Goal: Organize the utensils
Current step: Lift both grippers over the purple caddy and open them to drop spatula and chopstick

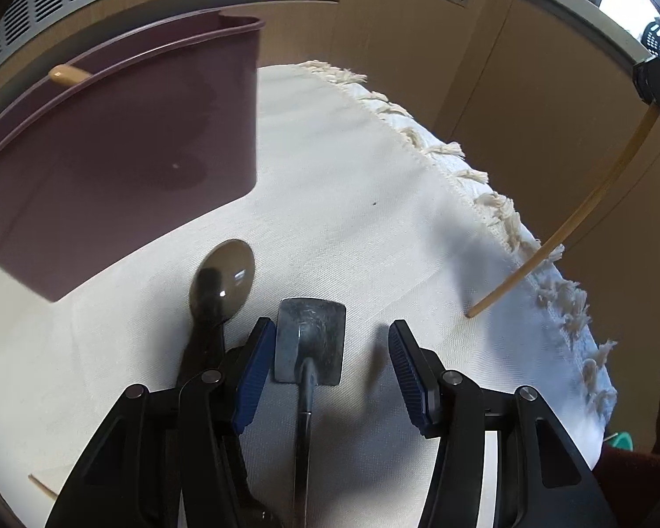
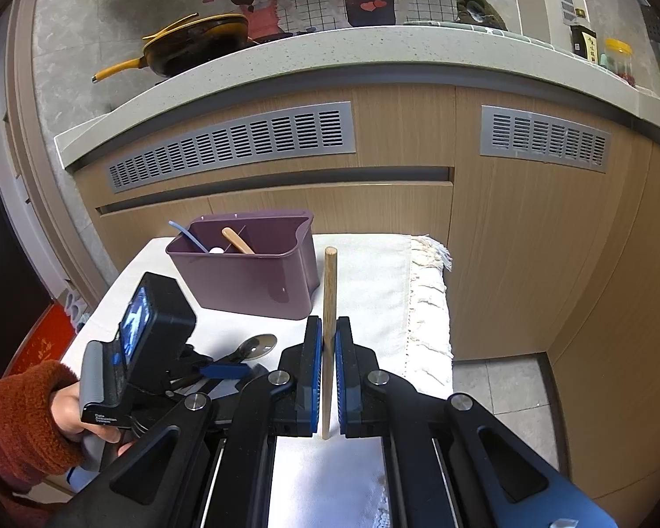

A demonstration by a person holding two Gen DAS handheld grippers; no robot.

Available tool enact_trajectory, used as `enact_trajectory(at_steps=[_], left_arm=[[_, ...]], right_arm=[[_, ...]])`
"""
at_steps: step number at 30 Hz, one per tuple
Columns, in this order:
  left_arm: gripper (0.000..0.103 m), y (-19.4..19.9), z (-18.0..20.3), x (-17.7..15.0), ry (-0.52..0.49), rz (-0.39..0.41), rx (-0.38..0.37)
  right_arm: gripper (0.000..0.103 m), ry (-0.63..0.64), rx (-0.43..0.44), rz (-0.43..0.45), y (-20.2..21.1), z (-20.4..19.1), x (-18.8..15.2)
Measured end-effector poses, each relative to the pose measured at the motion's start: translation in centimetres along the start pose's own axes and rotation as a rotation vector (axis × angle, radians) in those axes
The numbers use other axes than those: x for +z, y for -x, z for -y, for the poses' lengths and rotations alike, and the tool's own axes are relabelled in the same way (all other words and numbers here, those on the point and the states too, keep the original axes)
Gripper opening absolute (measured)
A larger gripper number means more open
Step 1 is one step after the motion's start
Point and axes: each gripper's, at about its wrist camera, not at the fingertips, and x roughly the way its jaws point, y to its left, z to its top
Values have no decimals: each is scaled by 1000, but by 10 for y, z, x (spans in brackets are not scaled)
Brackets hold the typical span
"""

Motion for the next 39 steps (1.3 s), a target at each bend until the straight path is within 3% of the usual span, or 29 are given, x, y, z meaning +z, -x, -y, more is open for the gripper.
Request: enact_trajectory(at_steps=[6, 7, 8, 10, 13, 18, 21, 25, 27, 31, 34, 39], left_arm=[[51, -5, 0, 6, -26, -40, 15], [48, -5, 0, 7, -17, -45, 19], [34, -9, 1, 11, -16, -44, 42], [33, -9, -1, 11, -6, -24, 77], [33, 11, -9, -1, 54, 55, 39], [33, 84, -14, -15, 120, 300, 5], [33, 155, -27, 1, 159, 489, -3], [33, 239, -50, 38, 191, 768, 59], [33, 260, -63, 55, 192, 898, 98], [33, 245, -90, 68, 229, 1039, 142], [33, 207, -114, 79, 277, 1041, 163], [33, 160, -145, 78, 332, 999, 154]], right_arm=[[5, 11, -9, 5, 3, -3, 4], [5, 16, -12, 3, 2, -4, 5], [5, 20, -16, 3, 1, -5, 6], [5, 30, -25, 5, 2, -9, 7], [5, 56, -36, 22, 8, -16, 11], [5, 64, -7, 16, 10, -25, 16], [4, 61, 15, 34, 12, -31, 29], [4, 92, 40, 168, 38, -44, 79], [5, 103, 39, 262, 51, -54, 116], [5, 145, 43, 320, 40, -72, 162], [5, 152, 64, 272, 5, -80, 174], [5, 157, 53, 166, -58, -79, 166]])
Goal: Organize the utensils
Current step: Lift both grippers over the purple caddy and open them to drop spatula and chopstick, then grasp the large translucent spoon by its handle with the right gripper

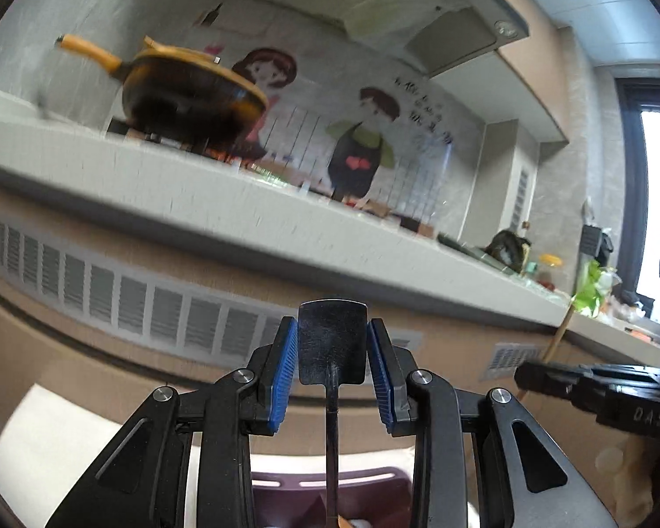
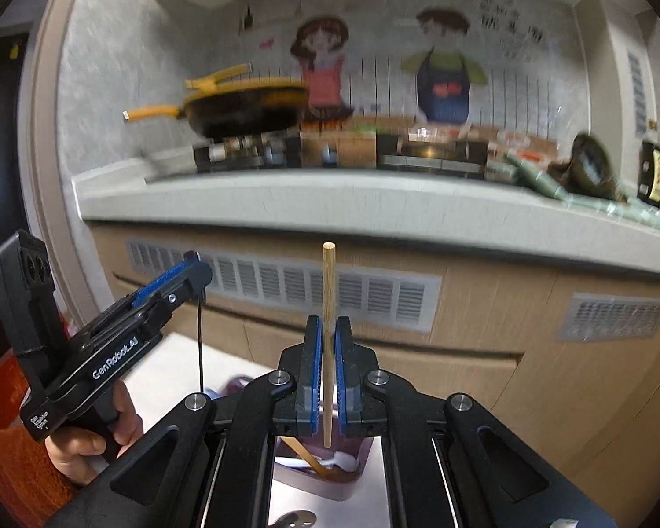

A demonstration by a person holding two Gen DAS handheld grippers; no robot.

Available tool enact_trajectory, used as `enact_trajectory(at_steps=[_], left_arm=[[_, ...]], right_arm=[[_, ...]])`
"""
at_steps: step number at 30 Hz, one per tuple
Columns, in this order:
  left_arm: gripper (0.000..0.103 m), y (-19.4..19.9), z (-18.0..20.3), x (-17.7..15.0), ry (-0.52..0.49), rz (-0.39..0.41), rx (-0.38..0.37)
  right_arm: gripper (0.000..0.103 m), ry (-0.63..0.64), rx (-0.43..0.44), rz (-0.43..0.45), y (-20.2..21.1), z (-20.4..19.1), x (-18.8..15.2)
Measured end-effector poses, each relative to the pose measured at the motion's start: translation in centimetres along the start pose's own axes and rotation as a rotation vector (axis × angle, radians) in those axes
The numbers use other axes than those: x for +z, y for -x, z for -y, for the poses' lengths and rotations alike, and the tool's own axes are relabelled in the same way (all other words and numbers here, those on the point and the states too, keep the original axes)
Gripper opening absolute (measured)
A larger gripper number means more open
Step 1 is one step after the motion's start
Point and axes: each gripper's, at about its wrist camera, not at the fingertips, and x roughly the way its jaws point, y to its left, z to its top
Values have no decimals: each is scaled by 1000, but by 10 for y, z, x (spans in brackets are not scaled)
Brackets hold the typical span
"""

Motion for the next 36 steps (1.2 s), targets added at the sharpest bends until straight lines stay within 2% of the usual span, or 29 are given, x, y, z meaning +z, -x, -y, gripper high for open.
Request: enact_trajectory(at_steps=[4, 7, 9, 12, 15, 18, 19, 22, 24, 26, 30, 33, 36], left_arm=[[33, -15, -13, -30, 22, -2, 23], [34, -25, -27, -58, 72, -105, 22], [37, -29, -27, -75, 43, -210, 31], [40, -22, -22, -82, -5, -280, 33], [42, -1, -22, -67, 0, -267, 54], [46, 28, -23, -45, 19, -239, 90], [50, 33, -24, -39, 17, -237, 105], [55, 54, -29, -33, 14, -277, 134], [55, 67, -34, -40, 28, -317, 134], [55, 78, -38, -52, 10, -365, 166], [55, 102, -47, -83, -43, -430, 278], [55, 113, -65, -108, -5, -538, 282], [55, 126, -80, -130, 35, -613, 297]], right_arm=[[5, 2, 11, -94, -36, 2, -24], [5, -17, 27, -175, -64, 5, -47], [9, -44, 73, -247, -79, 9, -64], [11, -85, 127, -321, -89, 15, -83], [13, -59, 98, -294, -75, 16, -89], [21, -22, 36, -235, -45, 14, -90], [22, -6, 4, -222, -36, 13, -93], [22, 15, -55, -220, -17, 10, -106], [22, 0, -45, -248, -12, 10, -116], [22, -16, -39, -292, -12, 10, -131], [22, -21, -60, -416, -26, 3, -169], [22, 9, -93, -509, -38, -12, -200], [22, -29, -18, -536, -42, -25, -215]])
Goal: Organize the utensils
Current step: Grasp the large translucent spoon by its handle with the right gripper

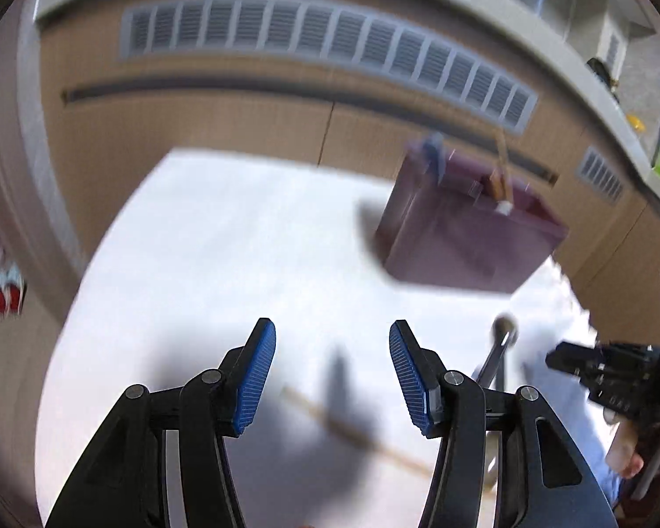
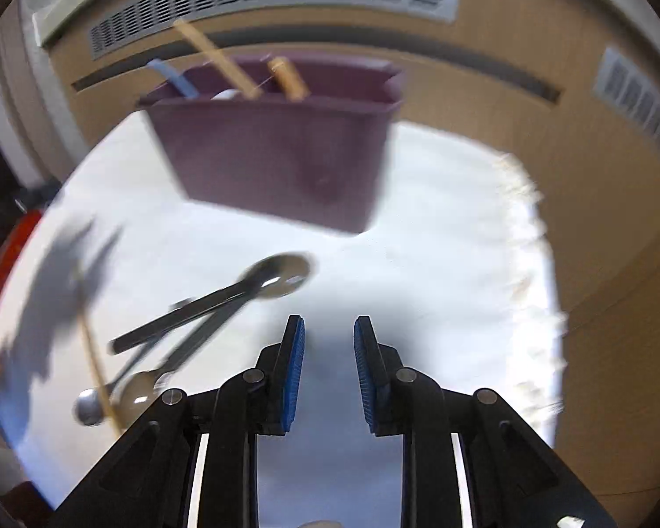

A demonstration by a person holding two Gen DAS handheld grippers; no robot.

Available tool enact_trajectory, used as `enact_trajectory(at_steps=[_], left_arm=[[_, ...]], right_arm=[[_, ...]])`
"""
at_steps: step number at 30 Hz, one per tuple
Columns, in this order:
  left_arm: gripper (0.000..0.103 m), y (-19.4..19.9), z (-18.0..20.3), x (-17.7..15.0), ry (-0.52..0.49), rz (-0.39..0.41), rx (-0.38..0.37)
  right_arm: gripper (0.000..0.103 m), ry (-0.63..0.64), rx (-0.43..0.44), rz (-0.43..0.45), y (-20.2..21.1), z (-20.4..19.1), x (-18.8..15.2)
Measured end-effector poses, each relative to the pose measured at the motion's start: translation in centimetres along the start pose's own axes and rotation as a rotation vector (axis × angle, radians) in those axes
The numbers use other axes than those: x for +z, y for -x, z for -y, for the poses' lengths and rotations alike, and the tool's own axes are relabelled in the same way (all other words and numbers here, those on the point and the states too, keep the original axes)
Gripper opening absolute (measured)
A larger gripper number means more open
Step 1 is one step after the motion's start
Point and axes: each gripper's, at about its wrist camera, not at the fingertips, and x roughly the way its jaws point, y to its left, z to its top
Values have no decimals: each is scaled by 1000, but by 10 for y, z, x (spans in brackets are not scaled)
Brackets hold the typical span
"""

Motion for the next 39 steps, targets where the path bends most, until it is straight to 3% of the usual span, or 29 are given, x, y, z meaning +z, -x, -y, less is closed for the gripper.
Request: enact_trajectory(at_steps=[3, 8, 12, 14, 19, 21, 23, 26, 32, 35, 39], left_arm=[[55, 0, -10, -17, 24, -44, -5], [55, 8, -26, -35, 86, -89, -27], [55, 14, -35, -37, 113, -84, -22], [55, 14, -37, -38, 122, -84, -30], [55, 10, -27, -37, 81, -115, -66], [55, 9, -22, -38, 61, -127, -80], [55, 6, -14, -38, 31, -140, -92], [55, 2, -3, -40, 10, -168, -129], [55, -16, 23, -42, -9, -223, -161], [55, -24, 36, -40, -33, -214, -148], [55, -39, 59, -34, -59, -230, -207]], right_arm=[[22, -47, 92, -14, -9, -8, 1], [23, -184, 71, -70, -38, -13, 19], [30, -273, 135, -72, -54, -18, 34], [42, -254, 127, -66, -59, -29, 43], [46, -89, 12, -55, -68, -66, 54], [45, 44, -55, -41, -68, -81, 49], [42, 130, -68, -19, -60, -87, 37], [41, 155, -33, -20, -45, -72, 17], [41, 132, -111, -1, -14, -16, -22], [44, 72, -83, -9, -2, 4, -41], [52, -54, 2, 1, 4, 30, -53]])
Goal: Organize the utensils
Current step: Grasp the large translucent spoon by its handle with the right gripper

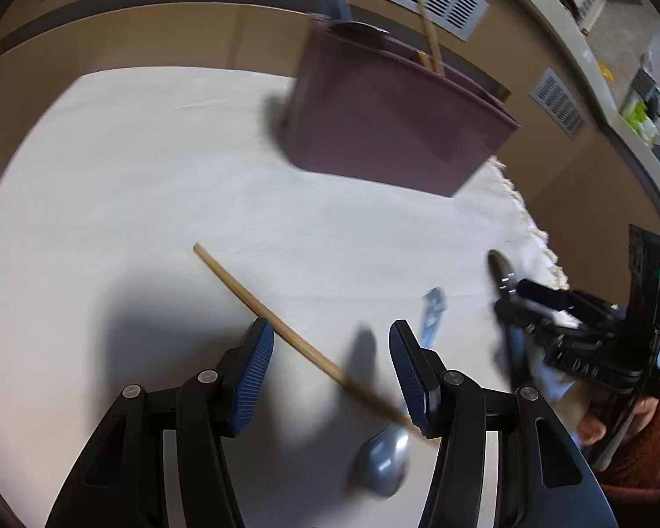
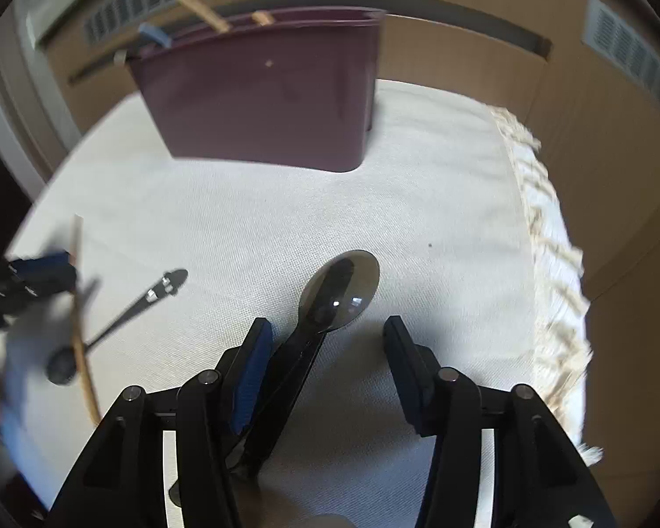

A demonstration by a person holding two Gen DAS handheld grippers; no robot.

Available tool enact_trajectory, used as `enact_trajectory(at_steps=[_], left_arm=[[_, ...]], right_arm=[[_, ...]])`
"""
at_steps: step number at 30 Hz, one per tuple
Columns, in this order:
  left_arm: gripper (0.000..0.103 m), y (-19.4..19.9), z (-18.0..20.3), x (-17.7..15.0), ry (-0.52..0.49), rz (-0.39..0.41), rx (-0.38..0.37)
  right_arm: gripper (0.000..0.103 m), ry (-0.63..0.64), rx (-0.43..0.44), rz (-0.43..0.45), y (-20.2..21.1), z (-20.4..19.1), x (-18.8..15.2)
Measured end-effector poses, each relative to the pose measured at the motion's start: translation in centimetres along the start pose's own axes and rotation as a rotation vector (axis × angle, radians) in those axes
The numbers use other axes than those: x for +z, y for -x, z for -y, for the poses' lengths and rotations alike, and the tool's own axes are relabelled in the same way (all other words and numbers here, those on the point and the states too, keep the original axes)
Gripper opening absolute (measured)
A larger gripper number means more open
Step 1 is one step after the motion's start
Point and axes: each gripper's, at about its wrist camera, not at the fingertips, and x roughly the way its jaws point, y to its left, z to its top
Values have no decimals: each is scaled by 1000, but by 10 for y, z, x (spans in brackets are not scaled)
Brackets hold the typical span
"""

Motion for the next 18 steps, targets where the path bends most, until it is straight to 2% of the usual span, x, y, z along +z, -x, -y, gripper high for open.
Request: enact_trajectory(at_steps=[2, 4, 6, 9, 10, 11, 13, 18], left_arm=[[55, -6, 10, 4, -21, -15, -32], [55, -6, 18, 7, -45, -8, -51], [55, -1, 19, 8, -64, 13, -25], [55, 8, 13, 8, -86, 41, 37], [55, 12, 9, 8, -89, 47, 54], [55, 15, 5, 7, -90, 52, 70], [57, 20, -3, 4, -85, 61, 72], [57, 20, -12, 2, -32, 25, 51]], right_arm=[[62, -15, 27, -2, 1, 0, -2], [67, -13, 24, -19, 0, -6, 1], [66, -7, -7, -31, -8, -15, 5], [53, -1, -60, -7, -26, -17, 22], [37, 14, -67, 3, -28, -20, 27], [33, 27, -64, 7, -32, -25, 32], [33, 62, -72, 8, -31, -31, 38], [32, 102, -42, 112, -3, -34, 45]])
